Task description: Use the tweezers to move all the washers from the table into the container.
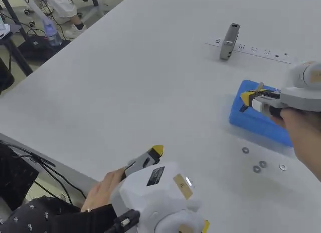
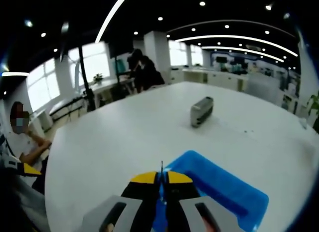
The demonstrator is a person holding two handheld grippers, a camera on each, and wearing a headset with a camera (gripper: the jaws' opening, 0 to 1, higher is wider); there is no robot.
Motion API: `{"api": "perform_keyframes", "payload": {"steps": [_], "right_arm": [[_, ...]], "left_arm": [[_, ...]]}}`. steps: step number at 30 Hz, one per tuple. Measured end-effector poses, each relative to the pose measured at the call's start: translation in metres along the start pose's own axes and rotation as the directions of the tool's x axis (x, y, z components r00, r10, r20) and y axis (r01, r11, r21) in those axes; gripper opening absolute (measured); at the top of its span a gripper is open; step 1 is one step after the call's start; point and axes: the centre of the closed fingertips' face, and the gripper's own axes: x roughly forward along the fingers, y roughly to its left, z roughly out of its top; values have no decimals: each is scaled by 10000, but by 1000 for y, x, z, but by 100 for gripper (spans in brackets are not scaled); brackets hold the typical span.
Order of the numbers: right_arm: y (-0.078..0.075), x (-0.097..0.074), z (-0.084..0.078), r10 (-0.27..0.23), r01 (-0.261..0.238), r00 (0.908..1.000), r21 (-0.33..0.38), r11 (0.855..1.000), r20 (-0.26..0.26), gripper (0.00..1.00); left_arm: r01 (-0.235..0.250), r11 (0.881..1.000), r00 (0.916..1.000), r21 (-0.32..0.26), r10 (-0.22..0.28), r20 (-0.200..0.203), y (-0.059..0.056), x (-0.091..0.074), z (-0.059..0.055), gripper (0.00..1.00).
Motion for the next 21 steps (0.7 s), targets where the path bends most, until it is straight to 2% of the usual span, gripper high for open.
{"api": "perform_keyframes", "payload": {"steps": [6, 9, 15, 16, 18, 21], "right_arm": [[-5, -11, 10, 6, -14, 9995, 281, 9996, 302, 2], [1, -26, 21, -8, 8, 9985, 6, 10000, 555, 2], [7, -48, 32, 101, -101, 9964, -8, 9999, 841, 2], [16, -56, 34, 136, -130, 9961, -64, 9999, 875, 2], [22, -64, 34, 162, -152, 9960, -116, 9998, 881, 2], [23, -69, 29, 308, -307, 9962, -22, 9995, 810, 2]], "left_arm": [[-30, 10000, 10000, 48, 30, -32, 0, 0, 0, 95], [-42, 10000, 10000, 29, 42, -12, 1, 0, 0, 95], [-45, 10000, 10000, 41, 45, 8, 1, 0, 1, 95], [-46, 10000, 10000, 44, 46, 1, 1, 0, 1, 95], [-61, 10000, 10000, 51, 61, 2, 1, 0, 1, 95], [-96, 9999, 9999, 30, 96, 35, 2, 0, 1, 95]]}}
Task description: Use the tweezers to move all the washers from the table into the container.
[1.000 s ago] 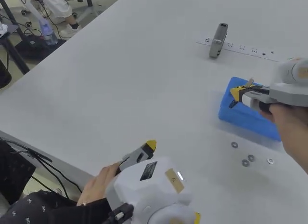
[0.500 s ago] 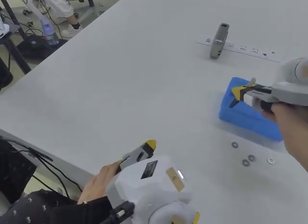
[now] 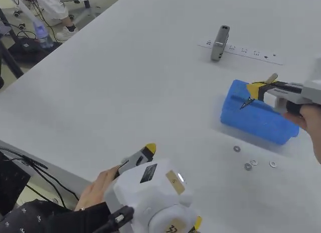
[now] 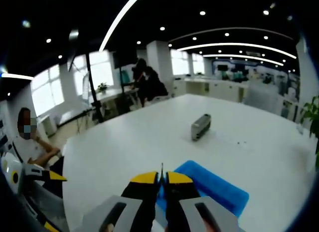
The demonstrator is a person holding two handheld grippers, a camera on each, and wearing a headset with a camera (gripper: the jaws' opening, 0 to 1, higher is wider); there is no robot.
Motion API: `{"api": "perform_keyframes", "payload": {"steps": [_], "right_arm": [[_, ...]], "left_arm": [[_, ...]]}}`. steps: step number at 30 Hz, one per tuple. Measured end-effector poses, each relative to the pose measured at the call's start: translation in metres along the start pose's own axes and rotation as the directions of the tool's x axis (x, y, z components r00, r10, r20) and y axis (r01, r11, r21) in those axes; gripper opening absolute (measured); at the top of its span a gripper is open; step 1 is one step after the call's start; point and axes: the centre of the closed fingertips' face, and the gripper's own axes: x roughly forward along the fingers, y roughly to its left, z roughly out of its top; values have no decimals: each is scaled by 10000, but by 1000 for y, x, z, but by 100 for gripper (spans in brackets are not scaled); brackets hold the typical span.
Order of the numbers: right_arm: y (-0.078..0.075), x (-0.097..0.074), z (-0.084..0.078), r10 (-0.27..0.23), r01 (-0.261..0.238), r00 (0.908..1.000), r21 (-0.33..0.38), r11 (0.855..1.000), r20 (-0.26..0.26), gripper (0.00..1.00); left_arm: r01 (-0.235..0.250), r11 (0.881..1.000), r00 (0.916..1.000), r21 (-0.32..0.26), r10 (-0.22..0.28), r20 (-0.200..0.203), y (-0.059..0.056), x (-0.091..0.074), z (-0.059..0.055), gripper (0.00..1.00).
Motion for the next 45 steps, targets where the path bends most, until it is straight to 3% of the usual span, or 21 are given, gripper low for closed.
{"api": "perform_keyframes", "payload": {"steps": [11, 25, 45], "right_arm": [[22, -17, -20, 335, -338, 9990, -84, 9994, -309, 2], [31, -9, -67, 358, -356, 9918, 43, 9994, -1227, 2], [20, 1, -81, 135, -208, 9879, -457, 9987, -1544, 2]], "left_arm": [[-33, 10000, 10000, -45, 34, 38, 1, 0, 1, 95], [-100, 9999, 9999, -63, 99, -29, 3, 1, -1, 95], [-231, 9997, 9997, -93, 230, -126, 6, 1, -2, 95]]}}
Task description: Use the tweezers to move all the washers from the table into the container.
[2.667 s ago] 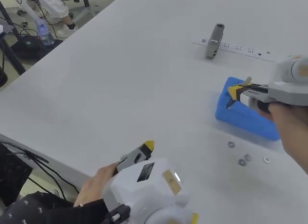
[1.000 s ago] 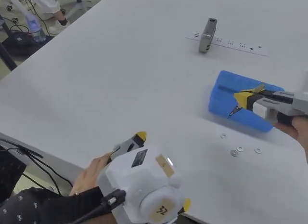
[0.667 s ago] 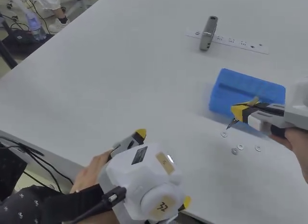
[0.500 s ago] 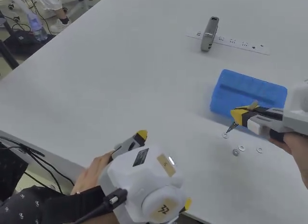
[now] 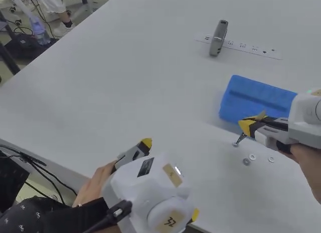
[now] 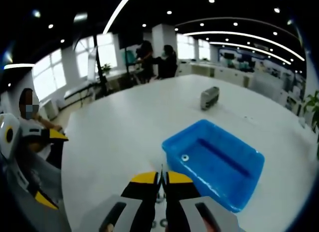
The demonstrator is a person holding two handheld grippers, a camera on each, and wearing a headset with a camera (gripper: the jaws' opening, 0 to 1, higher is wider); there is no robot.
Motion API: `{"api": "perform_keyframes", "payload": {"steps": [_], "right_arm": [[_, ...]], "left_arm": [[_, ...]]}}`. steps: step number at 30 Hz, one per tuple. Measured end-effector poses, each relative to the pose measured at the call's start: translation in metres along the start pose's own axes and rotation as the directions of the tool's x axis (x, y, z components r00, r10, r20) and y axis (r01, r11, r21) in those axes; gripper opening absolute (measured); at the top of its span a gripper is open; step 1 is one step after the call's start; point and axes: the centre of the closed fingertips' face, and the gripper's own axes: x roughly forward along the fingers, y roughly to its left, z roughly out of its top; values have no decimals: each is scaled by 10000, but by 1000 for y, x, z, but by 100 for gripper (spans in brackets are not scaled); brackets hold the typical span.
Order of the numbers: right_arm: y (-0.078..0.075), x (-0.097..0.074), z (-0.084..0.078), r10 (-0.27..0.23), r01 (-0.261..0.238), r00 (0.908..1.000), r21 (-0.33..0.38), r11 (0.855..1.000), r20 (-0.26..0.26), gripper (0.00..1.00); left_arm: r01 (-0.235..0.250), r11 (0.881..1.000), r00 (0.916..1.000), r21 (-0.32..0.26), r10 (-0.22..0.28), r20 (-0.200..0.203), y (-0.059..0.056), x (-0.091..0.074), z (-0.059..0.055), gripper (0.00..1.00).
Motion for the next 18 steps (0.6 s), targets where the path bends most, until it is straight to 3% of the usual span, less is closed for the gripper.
{"api": "perform_keyframes", "payload": {"steps": [12, 16, 18], "right_arm": [[2, 0, -3, -76, 78, 9999, -157, 9998, 153, 2], [5, 0, -3, -286, 298, 9984, -231, 9993, 494, 1], [0, 1, -3, -391, 401, 9976, -166, 9991, 565, 1]], "left_arm": [[-30, 10000, 10000, 0, 30, -81, 1, 0, -1, 94], [-5, 10000, 10000, 21, 5, -82, 0, 0, -2, 94], [-17, 10000, 10000, 53, 17, -98, 0, 1, -2, 94]]}}
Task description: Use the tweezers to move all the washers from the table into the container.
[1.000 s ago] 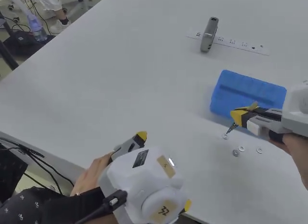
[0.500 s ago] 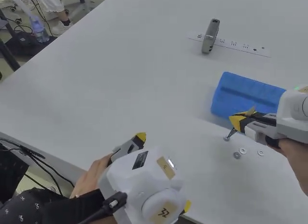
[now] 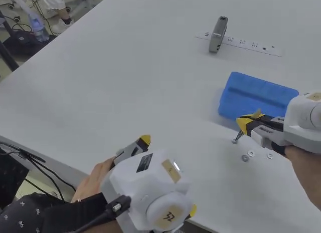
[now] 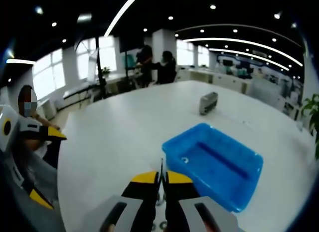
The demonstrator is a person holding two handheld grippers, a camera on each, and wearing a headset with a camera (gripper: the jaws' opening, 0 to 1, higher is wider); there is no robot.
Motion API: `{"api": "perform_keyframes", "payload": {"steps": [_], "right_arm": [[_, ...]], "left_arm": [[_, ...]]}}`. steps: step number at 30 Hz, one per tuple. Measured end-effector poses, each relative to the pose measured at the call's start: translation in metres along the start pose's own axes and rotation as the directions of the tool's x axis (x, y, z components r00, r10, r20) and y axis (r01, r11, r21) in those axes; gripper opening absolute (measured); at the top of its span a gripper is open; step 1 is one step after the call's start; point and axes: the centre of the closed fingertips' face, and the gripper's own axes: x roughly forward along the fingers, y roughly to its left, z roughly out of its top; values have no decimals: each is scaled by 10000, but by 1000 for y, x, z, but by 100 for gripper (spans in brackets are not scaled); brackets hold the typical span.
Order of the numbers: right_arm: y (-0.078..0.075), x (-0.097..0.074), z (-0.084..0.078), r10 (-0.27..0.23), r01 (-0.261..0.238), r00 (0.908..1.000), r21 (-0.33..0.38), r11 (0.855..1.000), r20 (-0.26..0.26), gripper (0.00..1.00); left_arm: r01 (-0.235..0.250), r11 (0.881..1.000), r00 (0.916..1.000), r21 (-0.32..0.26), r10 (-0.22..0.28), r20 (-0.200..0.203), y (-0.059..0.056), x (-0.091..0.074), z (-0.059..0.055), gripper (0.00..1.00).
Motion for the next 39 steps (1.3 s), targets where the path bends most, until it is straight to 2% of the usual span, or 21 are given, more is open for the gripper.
{"api": "perform_keyframes", "payload": {"steps": [8, 11, 16, 22, 27, 31, 39], "right_arm": [[-11, 2, 2, -187, 206, 9996, 838, 9963, -231, 0], [-9, -1, 2, -116, 147, 9996, 1192, 9928, -265, 0], [-7, -7, 10, -93, 108, 9998, 1009, 9948, -147, 0], [-2, -18, 31, 0, -19, 9998, 1038, 9946, 182, 1], [-3, -22, 44, 50, -89, 9992, 973, 9952, 403, 0], [-2, -24, 52, 51, -80, 9990, 655, 9978, 445, 1], [-6, -27, 71, 40, -87, 9972, 627, 9980, 748, 0]], "left_arm": [[22, 10000, 10000, -33, -22, 64, 0, 0, 1, 94], [12, 10000, 10000, -50, -11, 59, 0, 0, 1, 94], [-11, 10000, 10000, -17, 11, 46, 1, 0, 1, 94], [-43, 10000, 9999, -46, 43, 101, 1, 0, 2, 94], [-24, 10000, 10000, -39, 24, 71, 1, 0, 2, 93], [-22, 10000, 10000, -8, 22, 65, 1, 0, 1, 93], [-27, 10000, 10000, -10, 27, 63, 1, 0, 1, 94]]}}
